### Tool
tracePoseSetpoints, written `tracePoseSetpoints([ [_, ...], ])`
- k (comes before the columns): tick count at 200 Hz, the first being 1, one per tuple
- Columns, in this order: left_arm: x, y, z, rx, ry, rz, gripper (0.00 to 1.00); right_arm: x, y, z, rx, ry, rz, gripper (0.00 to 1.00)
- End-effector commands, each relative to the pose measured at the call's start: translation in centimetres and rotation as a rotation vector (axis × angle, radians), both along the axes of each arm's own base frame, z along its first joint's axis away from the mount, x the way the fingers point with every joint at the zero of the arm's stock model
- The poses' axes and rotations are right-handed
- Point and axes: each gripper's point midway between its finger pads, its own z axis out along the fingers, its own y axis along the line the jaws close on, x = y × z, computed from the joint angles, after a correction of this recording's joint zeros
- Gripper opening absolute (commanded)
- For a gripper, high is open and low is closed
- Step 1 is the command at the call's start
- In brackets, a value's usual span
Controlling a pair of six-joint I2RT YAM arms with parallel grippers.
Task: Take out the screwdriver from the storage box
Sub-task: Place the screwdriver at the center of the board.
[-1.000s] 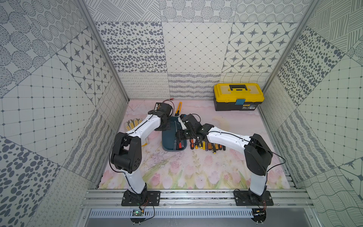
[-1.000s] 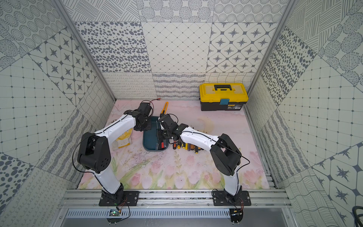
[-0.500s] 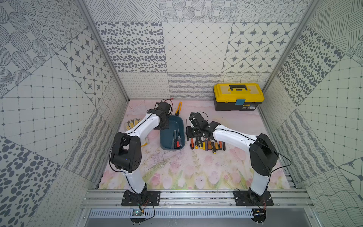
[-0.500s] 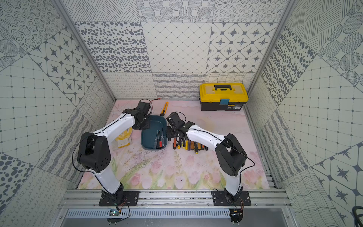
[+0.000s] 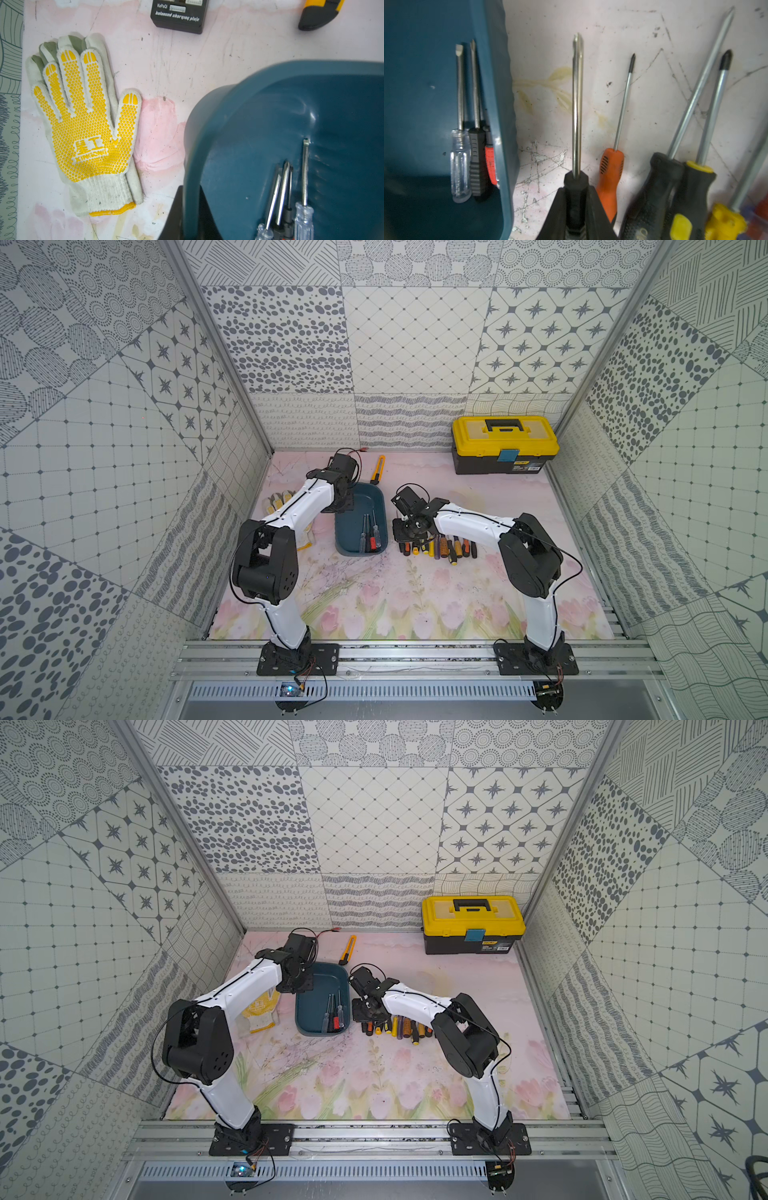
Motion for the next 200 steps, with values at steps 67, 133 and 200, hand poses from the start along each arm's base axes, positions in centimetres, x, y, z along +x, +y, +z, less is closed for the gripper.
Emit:
tracePoseSetpoints([
  [67,0.0,-0.3,0.0,-0.03,0.02,-0.004,0.0,0.2,1.0,-1.3,-0.02,0.062,-0.01,0.0],
  [133,0.0,-0.6,-0.2,-0.042,0.025,-0.008,0.0,0.0,-0.4,-2.7,-0.092,0.077,-0.053,0.0],
  [200,0.0,-0.6,-0.5,-0.043,0.035,-0.009,0.0,0.1,-1.2,-3.2,-0.132,0.077,-0.057,0.0],
])
